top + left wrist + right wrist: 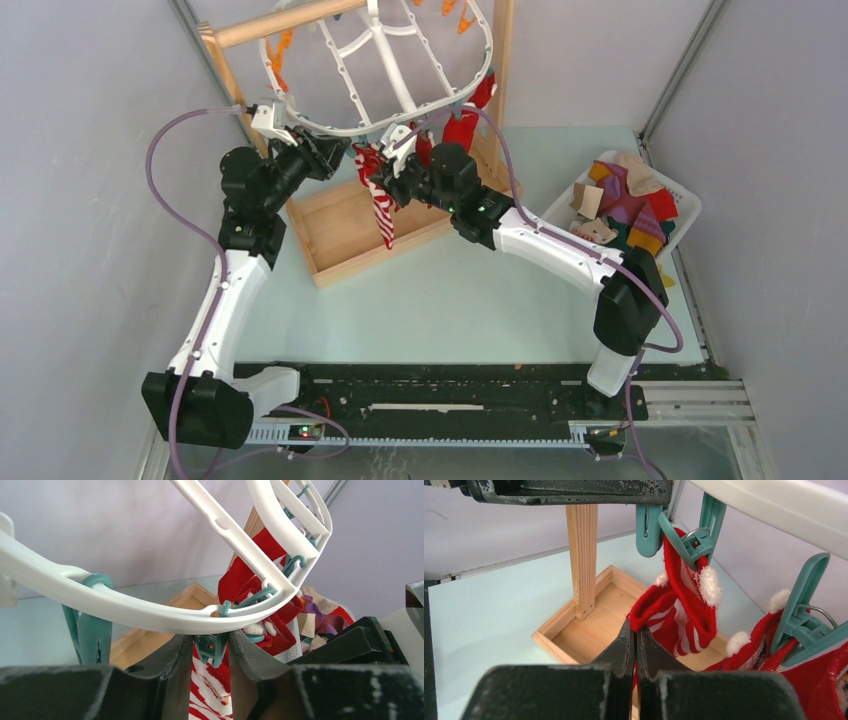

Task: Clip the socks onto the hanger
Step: Open the clamp at the hanger.

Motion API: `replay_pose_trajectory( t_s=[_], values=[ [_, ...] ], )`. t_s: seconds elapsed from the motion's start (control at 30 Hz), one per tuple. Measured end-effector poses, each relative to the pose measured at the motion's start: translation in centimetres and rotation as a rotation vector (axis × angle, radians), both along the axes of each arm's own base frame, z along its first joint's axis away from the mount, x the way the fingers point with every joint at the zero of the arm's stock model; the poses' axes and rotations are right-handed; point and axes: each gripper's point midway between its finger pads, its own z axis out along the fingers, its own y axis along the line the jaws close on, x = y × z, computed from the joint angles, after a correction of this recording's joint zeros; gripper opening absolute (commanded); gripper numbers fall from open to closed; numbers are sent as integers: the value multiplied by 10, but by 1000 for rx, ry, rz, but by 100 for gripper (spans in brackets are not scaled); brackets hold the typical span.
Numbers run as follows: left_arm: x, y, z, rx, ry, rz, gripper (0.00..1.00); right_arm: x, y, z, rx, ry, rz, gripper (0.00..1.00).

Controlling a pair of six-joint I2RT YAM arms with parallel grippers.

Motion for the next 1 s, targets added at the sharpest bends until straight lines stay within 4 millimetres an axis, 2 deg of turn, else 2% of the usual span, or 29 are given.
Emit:
replay_pose_trajectory(
  t_s=[0.1,0.17,0.43,0.63,0.83,1.0],
  values=[
    [0,-1,0,-3,2,2,3,0,0,-1,-1,2,3,0],
    [0,-1,0,-5,4,6,0,-1,0,-1,-4,5,7,0],
    [-5,1,-3,1,42,132,0,-19,-3,8,-4,-14,58,0],
    [-11,8,6,25,61,219,0,-37,-2,22,7,-39,93,0],
    [-21,18,22,70,91,312,0,-47,3,17,-10,-21,114,0],
    [-31,12,34,86,98,335,0,-57,8,11,-28,-6,134,0]
  ],
)
